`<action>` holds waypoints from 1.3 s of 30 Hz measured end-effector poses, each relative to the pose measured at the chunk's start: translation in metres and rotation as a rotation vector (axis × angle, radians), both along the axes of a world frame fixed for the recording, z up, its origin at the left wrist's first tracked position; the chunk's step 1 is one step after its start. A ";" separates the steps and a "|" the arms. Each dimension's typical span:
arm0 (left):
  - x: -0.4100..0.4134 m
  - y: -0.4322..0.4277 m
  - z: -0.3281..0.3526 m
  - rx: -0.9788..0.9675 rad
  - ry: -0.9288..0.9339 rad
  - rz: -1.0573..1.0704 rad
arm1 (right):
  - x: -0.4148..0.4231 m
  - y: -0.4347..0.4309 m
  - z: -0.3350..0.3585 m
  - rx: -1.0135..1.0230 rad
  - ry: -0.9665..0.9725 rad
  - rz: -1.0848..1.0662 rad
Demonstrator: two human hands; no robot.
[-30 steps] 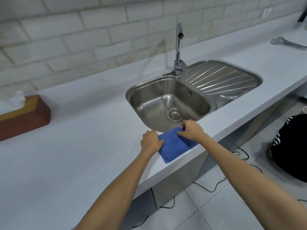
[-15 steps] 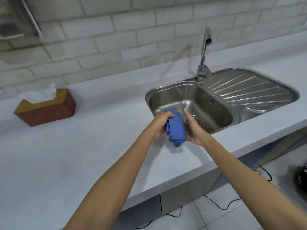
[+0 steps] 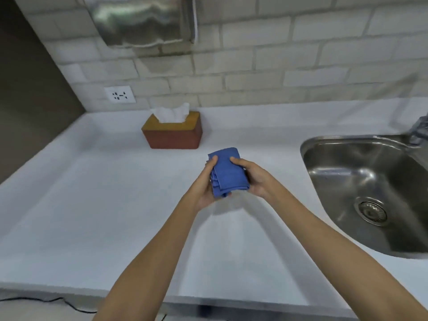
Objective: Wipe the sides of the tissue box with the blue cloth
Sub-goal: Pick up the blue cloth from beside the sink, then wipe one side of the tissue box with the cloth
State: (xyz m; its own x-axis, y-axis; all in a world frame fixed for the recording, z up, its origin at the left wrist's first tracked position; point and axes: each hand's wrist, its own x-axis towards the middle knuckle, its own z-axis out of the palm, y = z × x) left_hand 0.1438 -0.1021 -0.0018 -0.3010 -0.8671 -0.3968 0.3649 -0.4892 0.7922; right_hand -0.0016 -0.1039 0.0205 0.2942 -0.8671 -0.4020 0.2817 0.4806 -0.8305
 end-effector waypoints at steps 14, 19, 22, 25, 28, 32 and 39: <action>0.231 -0.112 -0.026 0.094 -0.396 0.603 | 0.113 -0.142 -0.029 -0.297 0.698 -0.101; 0.273 -0.176 -0.015 -0.002 -0.581 0.724 | 0.127 -0.181 -0.040 -0.333 0.795 -0.092; 0.280 -0.212 -0.012 -0.018 -0.654 0.723 | 0.135 -0.199 -0.051 -0.351 0.815 -0.081; 0.277 -0.242 -0.013 -0.006 -0.678 0.671 | 0.141 -0.212 -0.060 -0.345 0.806 -0.082; 0.271 -0.261 -0.015 0.011 -0.670 0.579 | 0.148 -0.219 -0.066 -0.370 0.777 -0.095; 0.262 -0.272 -0.021 0.006 -0.607 0.454 | 0.155 -0.219 -0.071 -0.451 0.743 -0.134; 0.258 -0.261 -0.020 -0.061 -0.676 0.417 | 0.158 -0.207 -0.070 -0.479 0.771 -0.162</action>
State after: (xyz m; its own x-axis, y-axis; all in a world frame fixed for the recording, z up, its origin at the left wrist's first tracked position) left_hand 0.4020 -0.3635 -0.0215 0.3424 -0.8813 -0.3258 -0.0610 -0.3669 0.9283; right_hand 0.1559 -0.3106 -0.0493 -0.0453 -0.9987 -0.0240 -0.3987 0.0401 -0.9162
